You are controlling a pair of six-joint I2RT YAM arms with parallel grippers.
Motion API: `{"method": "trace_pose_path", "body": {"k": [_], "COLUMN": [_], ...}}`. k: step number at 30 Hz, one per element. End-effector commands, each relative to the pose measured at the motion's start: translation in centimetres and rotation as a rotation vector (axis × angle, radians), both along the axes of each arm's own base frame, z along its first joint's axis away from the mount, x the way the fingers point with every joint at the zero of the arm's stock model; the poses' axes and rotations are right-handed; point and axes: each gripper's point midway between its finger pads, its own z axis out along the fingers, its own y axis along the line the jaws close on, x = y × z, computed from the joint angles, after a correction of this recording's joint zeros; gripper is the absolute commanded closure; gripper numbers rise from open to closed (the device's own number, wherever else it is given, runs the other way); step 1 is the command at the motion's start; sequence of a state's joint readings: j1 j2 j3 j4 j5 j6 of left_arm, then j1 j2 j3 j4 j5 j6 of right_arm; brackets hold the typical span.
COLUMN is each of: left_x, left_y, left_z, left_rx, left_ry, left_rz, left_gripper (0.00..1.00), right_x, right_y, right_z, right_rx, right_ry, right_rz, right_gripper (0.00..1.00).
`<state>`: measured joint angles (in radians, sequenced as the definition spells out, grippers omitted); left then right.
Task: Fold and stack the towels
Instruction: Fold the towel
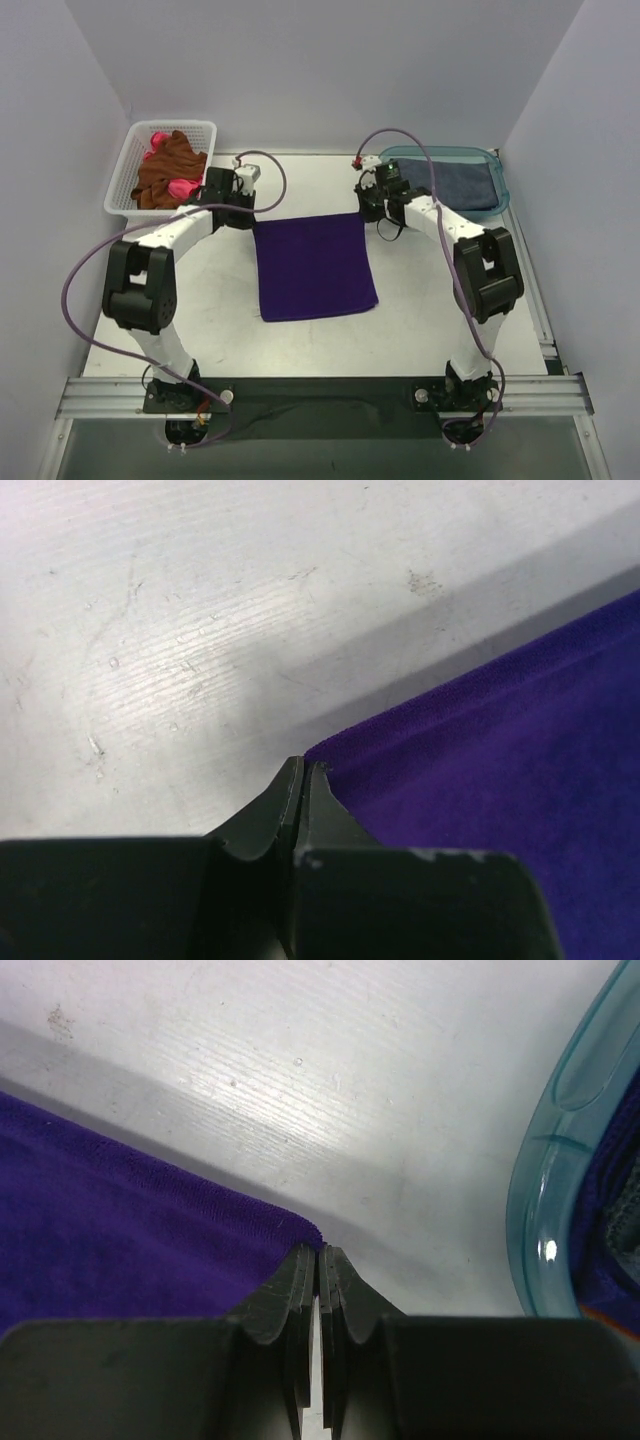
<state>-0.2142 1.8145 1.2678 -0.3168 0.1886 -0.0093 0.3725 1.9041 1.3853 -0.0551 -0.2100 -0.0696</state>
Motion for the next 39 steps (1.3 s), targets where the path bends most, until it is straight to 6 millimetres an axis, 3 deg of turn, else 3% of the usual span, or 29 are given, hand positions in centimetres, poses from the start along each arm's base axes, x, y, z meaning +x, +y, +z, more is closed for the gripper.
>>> {"method": "trace_pose_path", "body": {"k": [1,10,11,22,25,31,39], "left_x": [0.6,-3.5,-4.5,-11.1,-13.1,-16.6,-19.4], "left_y": [0.3,-0.4,-0.4,-2.0,-2.3,-2.4,-2.2], "left_z": [4.3,5.7,4.7,5.3,4.8,3.6,2.1], "left_rx": [-0.031,-0.137,-0.148,-0.27,-0.306,-0.37,-0.367], "left_ry": [-0.18,-0.247,-0.221,-0.192,-0.136,-0.027,0.081], "left_rz": [-0.007,-0.019,-0.016,0.006,0.028,0.086,0.132], "left_gripper": [1.0,1.0,1.0,1.0,1.0,1.0,1.0], "right_x": [0.3,-2.5,-3.2,-9.0,-11.0,-15.0,-19.0], "right_y": [-1.3,-2.4,-2.5,-2.9,-3.0,-3.3,-2.6], "right_z": [2.3,2.7,2.6,2.3,2.6,1.0,-0.6], "right_rx": [0.002,0.041,0.051,0.139,0.159,0.186,0.249], "right_ry": [-0.095,-0.144,-0.14,-0.084,-0.059,0.059,0.211], "right_rz": [-0.036,-0.059,-0.063,-0.075,-0.078,-0.092,-0.116], "right_gripper": [1.0,1.0,1.0,1.0,1.0,1.0,1.0]}}
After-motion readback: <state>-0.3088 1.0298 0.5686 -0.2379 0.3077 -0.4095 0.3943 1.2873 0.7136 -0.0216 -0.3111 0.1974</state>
